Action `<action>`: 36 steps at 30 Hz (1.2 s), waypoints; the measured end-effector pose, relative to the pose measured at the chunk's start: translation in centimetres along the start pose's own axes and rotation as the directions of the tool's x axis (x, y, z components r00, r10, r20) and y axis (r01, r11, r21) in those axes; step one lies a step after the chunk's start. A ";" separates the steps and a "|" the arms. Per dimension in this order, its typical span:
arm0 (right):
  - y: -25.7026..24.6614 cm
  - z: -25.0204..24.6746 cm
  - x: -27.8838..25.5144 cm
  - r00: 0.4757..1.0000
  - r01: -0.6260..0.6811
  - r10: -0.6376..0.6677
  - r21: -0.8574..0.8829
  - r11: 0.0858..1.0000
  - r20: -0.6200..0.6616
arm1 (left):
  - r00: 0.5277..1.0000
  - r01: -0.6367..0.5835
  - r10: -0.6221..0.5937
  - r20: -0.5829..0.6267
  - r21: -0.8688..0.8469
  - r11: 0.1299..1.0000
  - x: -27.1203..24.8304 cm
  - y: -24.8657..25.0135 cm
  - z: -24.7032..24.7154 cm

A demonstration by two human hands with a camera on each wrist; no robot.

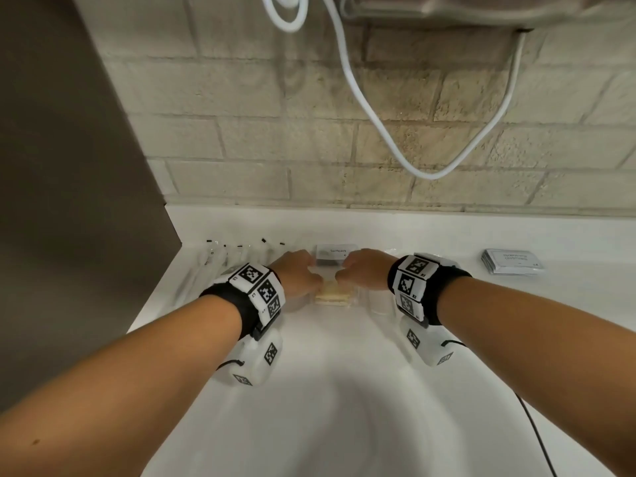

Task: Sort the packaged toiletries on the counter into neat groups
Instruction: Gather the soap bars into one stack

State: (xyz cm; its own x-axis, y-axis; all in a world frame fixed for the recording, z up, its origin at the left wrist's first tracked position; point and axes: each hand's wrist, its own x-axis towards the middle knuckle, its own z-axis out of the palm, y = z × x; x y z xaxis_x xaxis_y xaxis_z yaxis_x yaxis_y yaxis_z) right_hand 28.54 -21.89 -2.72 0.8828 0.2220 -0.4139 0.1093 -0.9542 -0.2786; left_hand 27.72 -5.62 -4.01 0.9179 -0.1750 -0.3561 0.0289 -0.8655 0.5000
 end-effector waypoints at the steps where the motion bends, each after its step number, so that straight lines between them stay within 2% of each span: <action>1: -0.2 -0.3 -0.6 0.999 0.027 -0.027 -0.011 1.000 -0.021 | 0.999 -0.034 0.034 0.001 0.021 0.999 -0.1 0.0 -0.4; 6: -0.7 -0.5 -1.4 0.995 0.097 -0.097 -0.138 0.986 0.011 | 0.978 -0.210 0.203 0.053 0.217 0.953 -0.5 1.0 -1.1; 9: -0.9 0.1 -0.8 0.994 0.096 -0.081 -0.212 0.973 0.078 | 0.971 -0.228 0.190 0.143 0.333 0.915 0.0 1.5 -0.3; 13: -0.9 0.5 -0.4 0.992 0.126 -0.114 -0.291 0.948 0.057 | 0.965 -0.251 0.181 0.189 0.471 0.846 0.9 1.8 0.3; 19: -0.9 0.3 -0.3 0.988 0.154 -0.146 -0.276 0.949 0.047 | 0.948 -0.317 0.270 0.168 0.445 0.837 1.4 1.8 0.0; 25: -1.1 0.2 -0.4 0.987 0.162 -0.156 -0.296 0.941 0.046 | 0.950 -0.310 0.247 0.193 0.467 0.828 1.7 2.1 -0.3; 36: -0.6 0.6 -0.1 0.992 0.128 -0.126 -0.222 0.967 0.025 | 0.954 -0.296 0.232 0.193 0.452 0.842 2.5 1.5 0.1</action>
State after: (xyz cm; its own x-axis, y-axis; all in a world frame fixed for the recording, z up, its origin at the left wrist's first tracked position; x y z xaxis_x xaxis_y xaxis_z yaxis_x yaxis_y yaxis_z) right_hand 28.14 -21.20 -3.07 0.8504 0.3450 -0.3972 0.3199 -0.9385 -0.1302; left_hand 29.99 -7.42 -4.25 0.8057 -0.4578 -0.3758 -0.4259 -0.8887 0.1695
